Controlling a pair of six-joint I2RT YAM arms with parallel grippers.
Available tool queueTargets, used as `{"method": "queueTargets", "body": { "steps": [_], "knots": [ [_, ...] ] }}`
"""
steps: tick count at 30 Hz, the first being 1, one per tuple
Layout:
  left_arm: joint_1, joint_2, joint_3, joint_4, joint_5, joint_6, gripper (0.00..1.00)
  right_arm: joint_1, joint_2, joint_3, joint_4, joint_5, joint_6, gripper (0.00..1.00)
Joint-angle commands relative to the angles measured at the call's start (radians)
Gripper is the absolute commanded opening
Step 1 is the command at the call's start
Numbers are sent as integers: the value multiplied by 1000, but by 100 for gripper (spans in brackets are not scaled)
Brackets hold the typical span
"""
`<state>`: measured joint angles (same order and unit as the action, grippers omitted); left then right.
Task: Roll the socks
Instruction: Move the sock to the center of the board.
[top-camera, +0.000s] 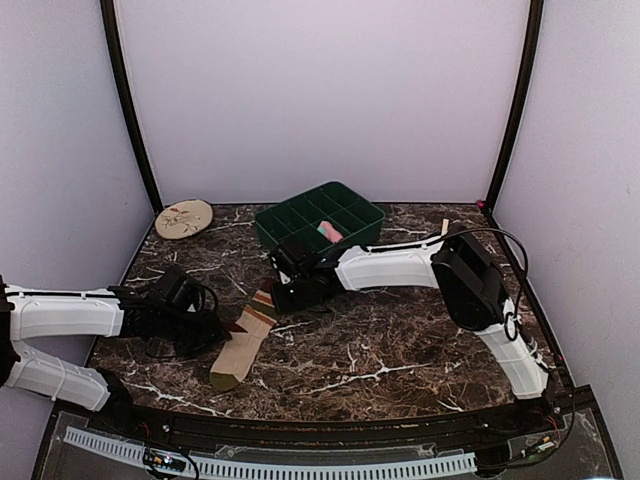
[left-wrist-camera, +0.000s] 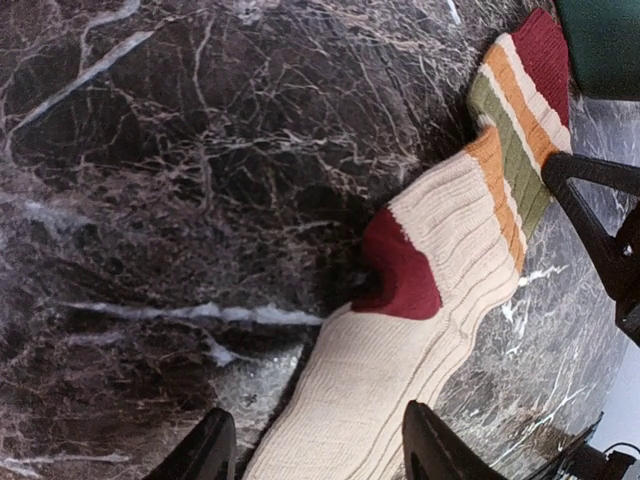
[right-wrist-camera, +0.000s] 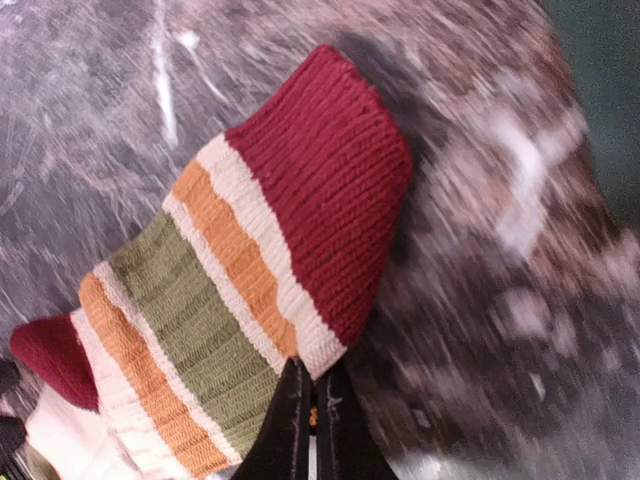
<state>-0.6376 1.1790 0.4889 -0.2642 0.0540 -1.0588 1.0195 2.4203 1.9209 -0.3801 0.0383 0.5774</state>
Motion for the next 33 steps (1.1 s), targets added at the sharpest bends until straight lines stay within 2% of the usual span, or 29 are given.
{"method": "queueTargets", "body": {
  "steps": [1,5,10,14,17,18,26,30,33],
  "knots": [
    [4,-4,13,-2,33,54,60,38,-152,-152,51,132,83,0],
    [4,3,40,20,62,120,60,82,-245,-270,0,282,174,0],
    [-7,55,110,23,114,241,59,128,-337,-391,-108,490,375,0],
    [-24,93,157,28,135,300,56,137,-389,-499,-167,549,514,0],
    [-49,112,191,33,134,311,56,137,-425,-574,-160,572,516,0],
    [-55,122,197,41,135,308,56,136,-436,-595,-160,581,509,2],
    [-81,220,279,40,153,266,56,132,-605,-759,-33,612,347,43],
    [-114,244,332,62,178,264,55,106,-717,-897,63,604,302,49],
    [-143,266,378,62,205,265,55,51,-790,-992,182,525,259,50]
  ]
}}
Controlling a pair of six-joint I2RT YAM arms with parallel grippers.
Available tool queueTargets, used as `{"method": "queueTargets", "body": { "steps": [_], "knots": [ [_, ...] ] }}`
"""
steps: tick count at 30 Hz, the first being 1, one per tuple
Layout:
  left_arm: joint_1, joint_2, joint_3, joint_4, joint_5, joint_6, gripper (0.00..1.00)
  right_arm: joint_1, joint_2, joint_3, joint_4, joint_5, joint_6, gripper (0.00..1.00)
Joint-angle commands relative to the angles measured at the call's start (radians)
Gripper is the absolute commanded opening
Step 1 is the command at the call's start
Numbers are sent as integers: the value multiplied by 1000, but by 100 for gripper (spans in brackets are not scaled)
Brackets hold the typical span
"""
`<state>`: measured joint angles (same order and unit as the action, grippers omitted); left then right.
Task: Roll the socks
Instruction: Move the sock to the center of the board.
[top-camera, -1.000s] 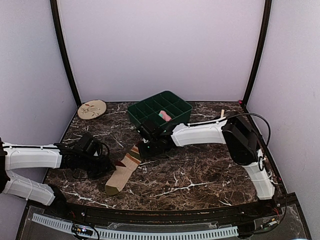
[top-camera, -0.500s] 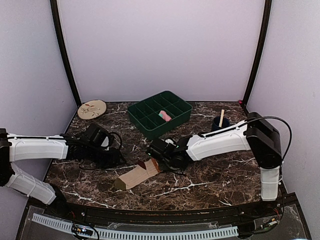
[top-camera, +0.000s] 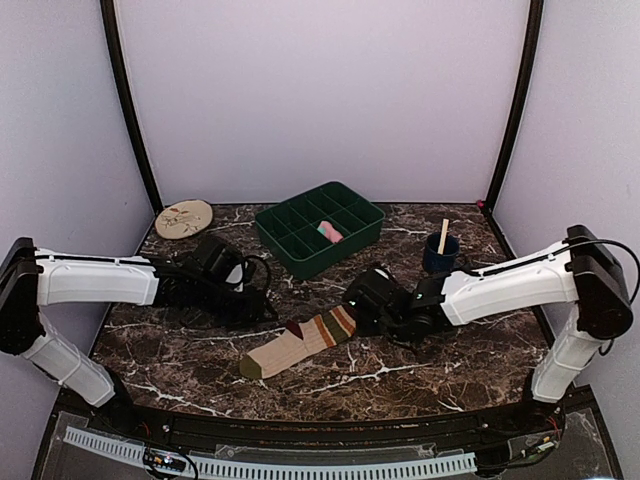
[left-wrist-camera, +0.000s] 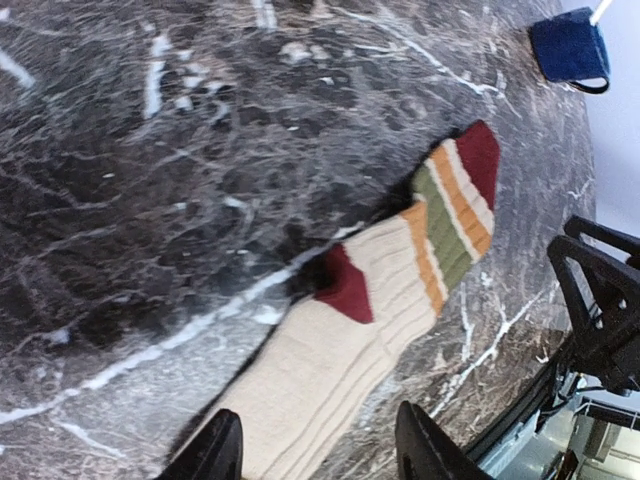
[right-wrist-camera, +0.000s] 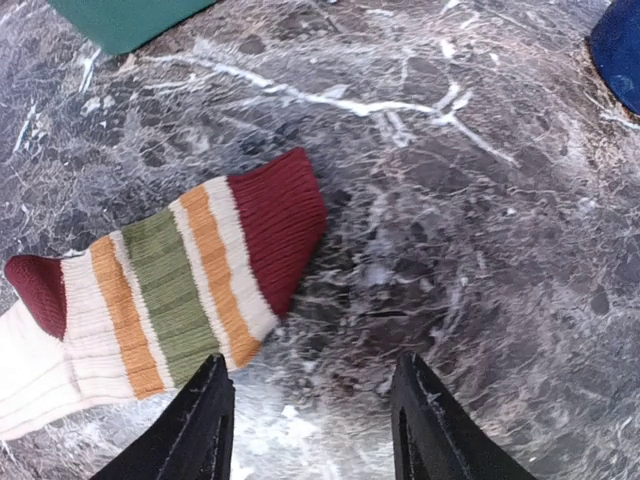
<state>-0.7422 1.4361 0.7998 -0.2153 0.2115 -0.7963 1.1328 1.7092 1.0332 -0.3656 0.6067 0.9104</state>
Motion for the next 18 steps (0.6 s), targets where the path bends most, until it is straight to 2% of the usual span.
{"method": "queueTargets", "body": {
  "steps": [1,4,7,11,18],
  "knots": [
    [-47,21,81,18,61,8,54,-86,-100,-137,232,-120,-112,51],
    [-63,77,110,31,115,36,50,-166,-139,-225,381,-252,-177,51],
    [-80,127,138,28,136,53,49,-228,-146,-248,453,-344,-219,55],
    [-97,155,98,63,147,20,47,-288,-69,-238,532,-489,-265,58],
    [-107,171,18,67,134,-28,47,-342,48,-195,629,-642,-301,62]
  ]
}}
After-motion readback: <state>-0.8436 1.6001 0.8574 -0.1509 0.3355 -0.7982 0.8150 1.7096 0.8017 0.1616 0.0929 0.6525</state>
